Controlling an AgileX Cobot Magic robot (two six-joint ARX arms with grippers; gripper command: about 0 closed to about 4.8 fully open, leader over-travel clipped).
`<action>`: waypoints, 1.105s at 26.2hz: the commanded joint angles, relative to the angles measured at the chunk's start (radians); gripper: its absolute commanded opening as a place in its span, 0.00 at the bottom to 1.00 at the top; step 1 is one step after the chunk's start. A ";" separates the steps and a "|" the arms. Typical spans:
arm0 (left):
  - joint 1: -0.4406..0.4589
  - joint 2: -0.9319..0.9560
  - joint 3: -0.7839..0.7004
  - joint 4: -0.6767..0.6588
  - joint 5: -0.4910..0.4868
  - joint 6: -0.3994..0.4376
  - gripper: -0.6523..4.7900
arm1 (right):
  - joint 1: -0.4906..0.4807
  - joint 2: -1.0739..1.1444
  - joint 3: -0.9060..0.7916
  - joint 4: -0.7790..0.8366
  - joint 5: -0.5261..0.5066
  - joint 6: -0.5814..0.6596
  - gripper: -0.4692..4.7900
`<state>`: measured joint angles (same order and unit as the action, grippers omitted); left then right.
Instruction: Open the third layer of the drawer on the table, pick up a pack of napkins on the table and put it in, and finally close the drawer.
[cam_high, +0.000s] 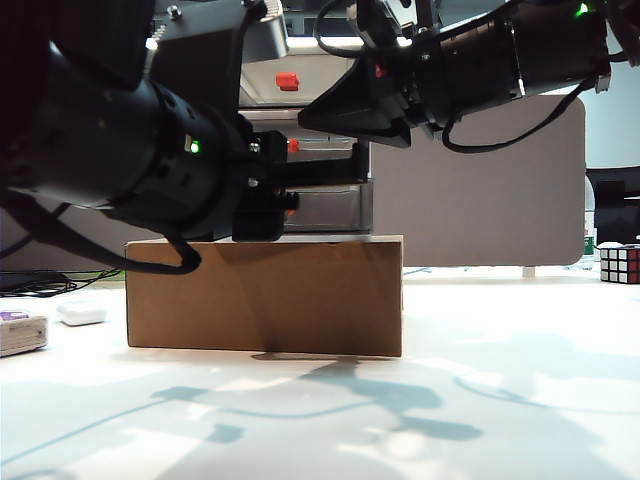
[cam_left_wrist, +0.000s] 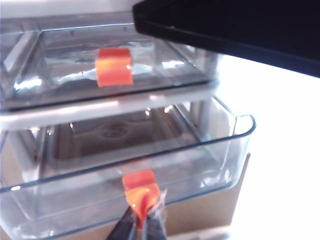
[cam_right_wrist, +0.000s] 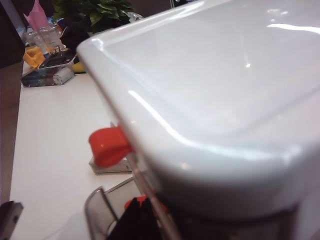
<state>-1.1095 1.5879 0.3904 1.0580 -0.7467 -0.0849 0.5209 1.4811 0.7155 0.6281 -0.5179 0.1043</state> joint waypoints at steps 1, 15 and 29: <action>-0.037 -0.020 -0.018 -0.010 -0.045 -0.002 0.11 | -0.001 0.005 0.006 0.012 0.030 0.000 0.08; -0.228 -0.055 -0.064 -0.042 -0.182 -0.084 0.11 | -0.001 0.006 0.008 0.012 0.030 0.000 0.08; -0.354 -0.055 -0.064 -0.076 -0.283 -0.092 0.11 | -0.001 0.006 0.008 0.012 0.029 0.000 0.08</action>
<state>-1.4651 1.5352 0.3244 0.9886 -1.0214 -0.1745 0.5201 1.4902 0.7158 0.6228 -0.5007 0.1043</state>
